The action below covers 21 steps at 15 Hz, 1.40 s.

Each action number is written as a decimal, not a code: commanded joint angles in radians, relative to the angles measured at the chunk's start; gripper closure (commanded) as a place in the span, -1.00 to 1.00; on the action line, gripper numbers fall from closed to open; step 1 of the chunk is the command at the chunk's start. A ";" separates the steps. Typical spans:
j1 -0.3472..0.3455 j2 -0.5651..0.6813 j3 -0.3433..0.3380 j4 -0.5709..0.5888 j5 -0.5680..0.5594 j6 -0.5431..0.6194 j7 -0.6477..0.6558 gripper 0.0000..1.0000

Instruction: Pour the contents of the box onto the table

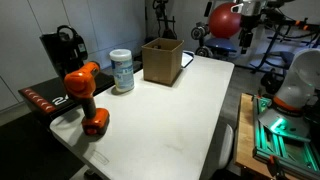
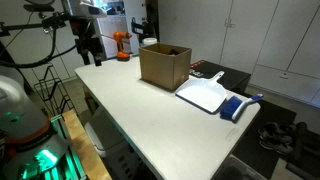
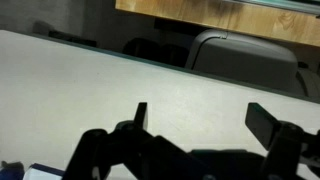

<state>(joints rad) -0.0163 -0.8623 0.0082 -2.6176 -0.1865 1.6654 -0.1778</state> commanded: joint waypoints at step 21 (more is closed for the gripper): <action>-0.116 0.495 -0.055 0.582 0.001 0.188 0.363 -1.00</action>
<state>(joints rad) -0.1374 -0.3673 -0.0431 -2.0370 -0.1839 1.8555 0.1848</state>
